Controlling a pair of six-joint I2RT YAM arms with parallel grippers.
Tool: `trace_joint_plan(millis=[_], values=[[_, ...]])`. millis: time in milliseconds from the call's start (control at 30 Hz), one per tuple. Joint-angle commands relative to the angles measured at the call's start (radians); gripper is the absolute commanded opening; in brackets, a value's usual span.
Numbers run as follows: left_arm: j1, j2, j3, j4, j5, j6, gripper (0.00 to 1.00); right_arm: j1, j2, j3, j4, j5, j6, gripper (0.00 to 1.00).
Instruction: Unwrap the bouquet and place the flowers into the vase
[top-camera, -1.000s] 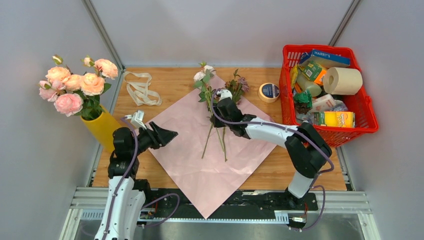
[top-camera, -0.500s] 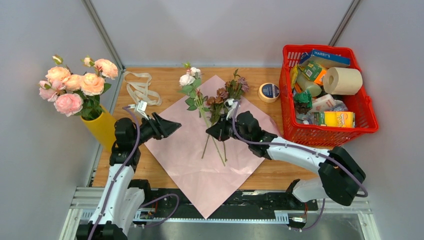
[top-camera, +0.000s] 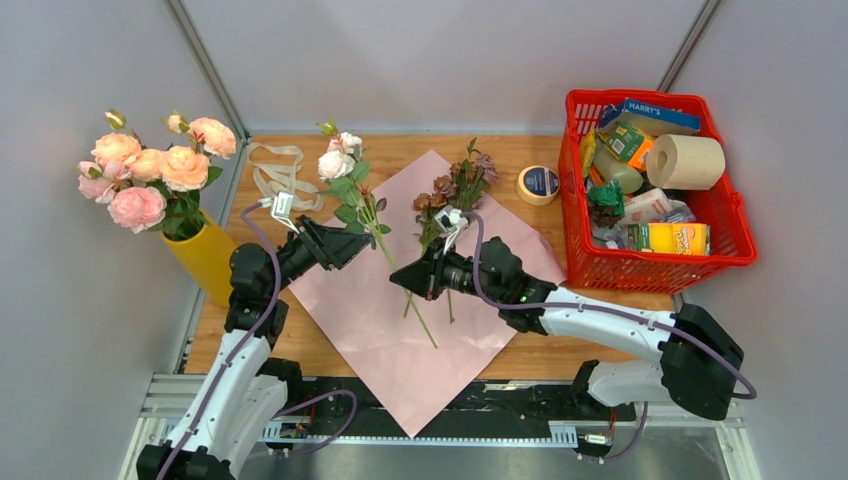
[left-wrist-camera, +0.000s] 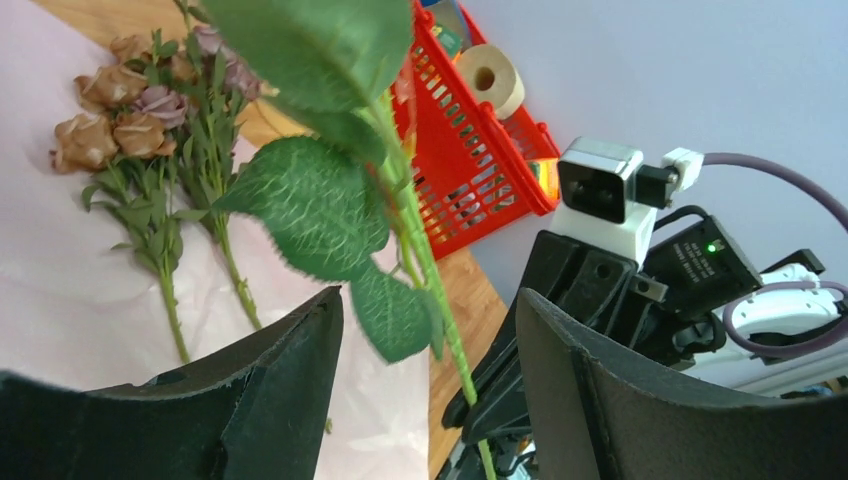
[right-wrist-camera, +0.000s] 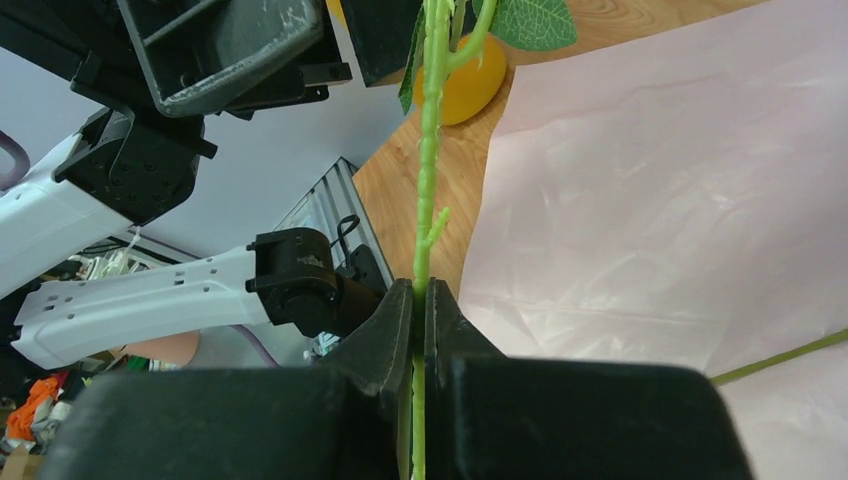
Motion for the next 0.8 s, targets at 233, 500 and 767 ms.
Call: trace_joint_plan(millis=[233,500,767], values=[[-0.053,0.022,-0.026,0.129,-0.078,-0.046,0.60,0.073,0.046,0.015,0.083,-0.016,0.009,0.00],[-0.064,-0.001,0.032,-0.028,-0.156,0.030,0.01,0.079,0.064,-0.011,0.095,-0.003,0.012,0.29],[-0.064,-0.019,0.178,-0.243,-0.254,0.280,0.00,0.081,0.075,0.033,0.005,0.028,-0.010,0.91]])
